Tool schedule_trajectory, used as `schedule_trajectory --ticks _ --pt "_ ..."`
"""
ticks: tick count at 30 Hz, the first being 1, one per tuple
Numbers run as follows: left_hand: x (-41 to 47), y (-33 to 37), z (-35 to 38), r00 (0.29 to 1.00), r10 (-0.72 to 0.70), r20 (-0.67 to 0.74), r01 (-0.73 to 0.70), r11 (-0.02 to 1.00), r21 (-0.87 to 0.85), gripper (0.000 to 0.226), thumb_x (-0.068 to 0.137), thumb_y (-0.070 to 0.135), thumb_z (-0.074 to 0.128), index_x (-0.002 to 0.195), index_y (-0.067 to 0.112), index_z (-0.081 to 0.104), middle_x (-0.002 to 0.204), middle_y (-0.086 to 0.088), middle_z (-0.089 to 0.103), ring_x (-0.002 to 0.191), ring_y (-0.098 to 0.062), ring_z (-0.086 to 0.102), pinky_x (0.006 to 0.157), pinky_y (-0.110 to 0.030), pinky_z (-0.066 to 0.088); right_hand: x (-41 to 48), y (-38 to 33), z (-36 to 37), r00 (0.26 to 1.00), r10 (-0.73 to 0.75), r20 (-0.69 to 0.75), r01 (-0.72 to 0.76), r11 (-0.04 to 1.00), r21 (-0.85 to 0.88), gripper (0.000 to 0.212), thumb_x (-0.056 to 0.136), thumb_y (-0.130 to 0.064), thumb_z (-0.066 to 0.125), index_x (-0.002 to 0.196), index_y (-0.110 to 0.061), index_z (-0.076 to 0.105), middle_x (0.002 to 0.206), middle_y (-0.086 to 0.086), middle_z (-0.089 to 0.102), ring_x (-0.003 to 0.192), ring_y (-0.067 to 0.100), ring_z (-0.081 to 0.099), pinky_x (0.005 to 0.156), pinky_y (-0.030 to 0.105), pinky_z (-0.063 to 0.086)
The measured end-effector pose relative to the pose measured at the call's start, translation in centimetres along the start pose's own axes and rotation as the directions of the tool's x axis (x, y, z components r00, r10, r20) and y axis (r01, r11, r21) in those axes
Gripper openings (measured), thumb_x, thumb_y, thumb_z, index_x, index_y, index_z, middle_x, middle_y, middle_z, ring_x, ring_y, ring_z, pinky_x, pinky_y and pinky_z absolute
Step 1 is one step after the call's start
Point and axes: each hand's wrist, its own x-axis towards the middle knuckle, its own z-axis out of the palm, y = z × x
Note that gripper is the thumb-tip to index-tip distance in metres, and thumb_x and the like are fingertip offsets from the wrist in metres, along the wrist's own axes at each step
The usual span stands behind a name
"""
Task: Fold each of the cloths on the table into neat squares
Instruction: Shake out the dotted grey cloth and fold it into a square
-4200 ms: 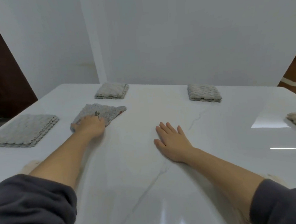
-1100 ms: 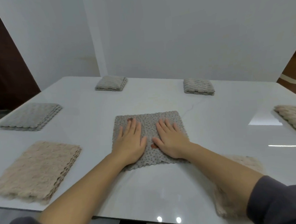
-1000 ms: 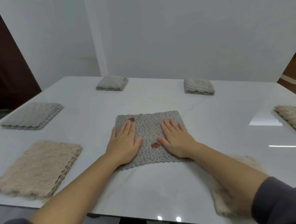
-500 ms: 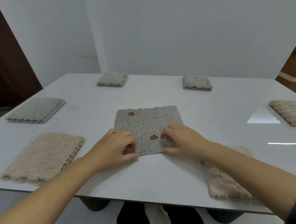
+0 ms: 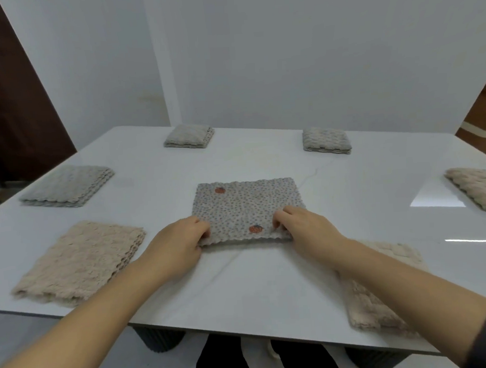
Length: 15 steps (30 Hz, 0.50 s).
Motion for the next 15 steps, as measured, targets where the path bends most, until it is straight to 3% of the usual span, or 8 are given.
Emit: schedule_trajectory --ticks 3,7,9,12,15 --pt "0.2 -1.1 -0.6 0.994 -0.097 0.043 0.101 0.991 -0.083 0.013 0.085 0.011 0.056 0.089 0.023 0.060 0.090 0.010 0.058 0.086 -0.014 0.055 0.072 -0.027 0.044 0.2 1.5 -0.4 0.999 0.051 -0.006 -0.050 0.985 0.166 0.037 0.080 0.004 0.046 0.108 -0.017 0.058 0.103 -0.002 0.061 0.098 0.019 0.057 0.078 0.029 0.044" --pt "0.7 -2.0 -1.1 0.954 -0.298 -0.043 0.253 0.872 -0.419 0.019 0.082 0.017 0.071 0.071 0.031 0.065 0.074 0.015 0.066 0.072 -0.003 0.061 0.063 -0.013 0.040 0.8 3.5 -1.6 0.975 0.220 -0.012 -0.191 0.871 0.453 0.018 0.085 -0.005 0.061 0.088 -0.021 0.070 0.067 -0.017 0.057 0.064 -0.002 0.054 0.063 0.009 0.038" --pt "1.4 -2.5 -1.1 0.920 -0.381 -0.095 0.271 0.791 -0.549 0.018 0.080 0.020 0.076 0.067 0.029 0.067 0.068 0.011 0.067 0.068 -0.005 0.059 0.065 -0.019 0.041 1.1 4.3 -1.9 0.951 0.308 -0.006 -0.228 0.717 0.658 0.015 0.086 -0.006 0.067 0.077 -0.018 0.070 0.063 -0.012 0.059 0.059 -0.001 0.053 0.065 0.014 0.042" --pt "2.8 -2.8 -1.2 0.895 -0.440 -0.071 0.276 0.672 -0.687 0.017 0.076 0.039 0.075 0.069 0.024 0.070 0.068 -0.004 0.068 0.068 -0.018 0.060 0.068 -0.032 0.043 2.1 5.8 -1.7 0.907 0.418 0.044 -0.255 0.462 0.850 0.013 0.091 -0.012 0.066 0.085 -0.001 0.068 0.078 0.006 0.061 0.075 0.015 0.055 0.074 0.032 0.046" --pt "5.1 -2.6 -0.8 0.866 -0.492 -0.085 0.332 0.694 -0.639 0.030 0.085 0.035 0.065 0.064 0.015 0.058 0.063 -0.004 0.057 0.065 -0.020 0.052 0.061 -0.031 0.036 4.4 6.5 -1.1 0.872 0.485 0.072 -0.286 0.383 0.878 0.023 0.094 -0.020 0.061 0.085 0.002 0.062 0.081 0.008 0.055 0.077 0.019 0.051 0.072 0.036 0.043"
